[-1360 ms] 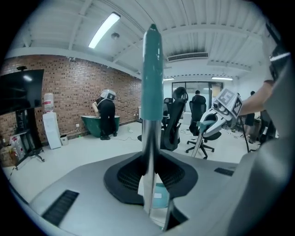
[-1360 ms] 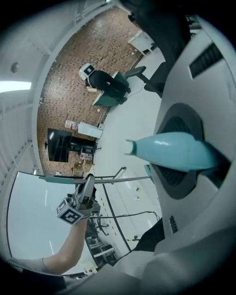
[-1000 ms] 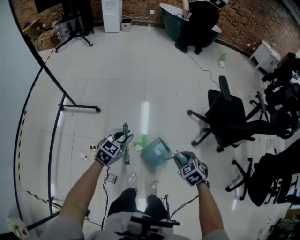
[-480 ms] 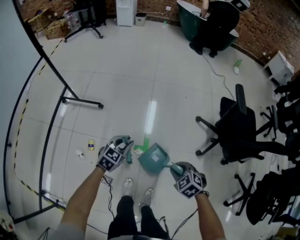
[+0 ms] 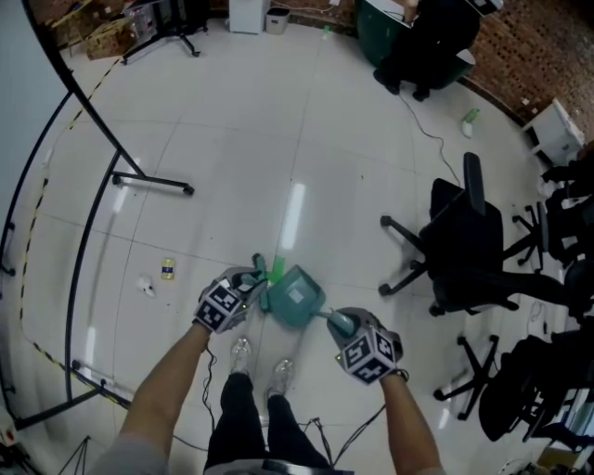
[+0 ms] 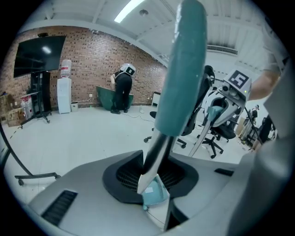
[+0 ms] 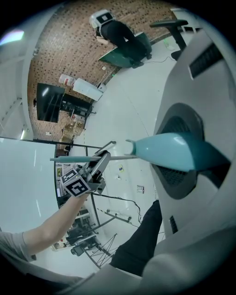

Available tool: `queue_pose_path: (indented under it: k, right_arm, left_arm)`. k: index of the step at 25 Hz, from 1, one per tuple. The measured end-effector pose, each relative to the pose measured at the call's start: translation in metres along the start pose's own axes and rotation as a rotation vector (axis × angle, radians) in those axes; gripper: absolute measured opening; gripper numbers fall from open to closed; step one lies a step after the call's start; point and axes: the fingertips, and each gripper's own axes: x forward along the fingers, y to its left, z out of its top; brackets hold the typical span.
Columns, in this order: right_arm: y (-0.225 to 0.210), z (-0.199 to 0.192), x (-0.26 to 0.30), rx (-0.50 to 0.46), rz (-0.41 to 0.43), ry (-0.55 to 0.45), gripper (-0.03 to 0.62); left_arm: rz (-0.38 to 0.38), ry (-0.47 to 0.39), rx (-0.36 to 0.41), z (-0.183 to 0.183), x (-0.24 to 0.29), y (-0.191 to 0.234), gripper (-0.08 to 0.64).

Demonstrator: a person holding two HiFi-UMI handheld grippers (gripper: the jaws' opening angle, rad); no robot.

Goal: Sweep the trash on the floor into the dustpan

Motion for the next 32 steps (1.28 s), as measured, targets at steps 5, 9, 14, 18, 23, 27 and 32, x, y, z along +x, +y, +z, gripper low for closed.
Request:
queue_pose_path:
  k: [5,9,14,18,23,27,32]
  right_arm:
    - [0.000,-0.007,-0.001,0.007,0.004,-0.005,0.103]
    - [-0.001,-0.012,-0.001,0.010,0.006,-0.012,0.103]
    - [-0.005,-0.020,-0.001,0.018,0.000,-0.036,0.101]
    - [-0.006,-0.023,-0.007,0.022,-0.005,-0.055,0.101]
    - [-0.006,-0.006,-0.014,-0.044,0.013,-0.098,0.101]
    - [0.009,0.019,-0.013,-0.133,0.058,-0.139,0.100]
    - [0.053,0.061,-0.012,-0.246,0.113,-0.172,0.101]
  left_arm:
    - [-0.067,-0.029,-0.031,0.012,0.009,-0.025,0.086]
    - [-0.132,-0.085,-0.050,0.033,0.010,-0.044,0.083]
    - [-0.137,-0.115,-0.054,0.050,0.004,-0.053,0.072]
    - [-0.105,-0.113,-0.016,0.055,-0.014,-0.057,0.072]
    - [0.017,-0.118,-0.002,0.059,-0.056,-0.041,0.074]
    - [0.140,-0.138,-0.039,0.045,-0.118,-0.019,0.074]
    - [0.291,-0.139,-0.097,0.000,-0.205,0.001,0.072]
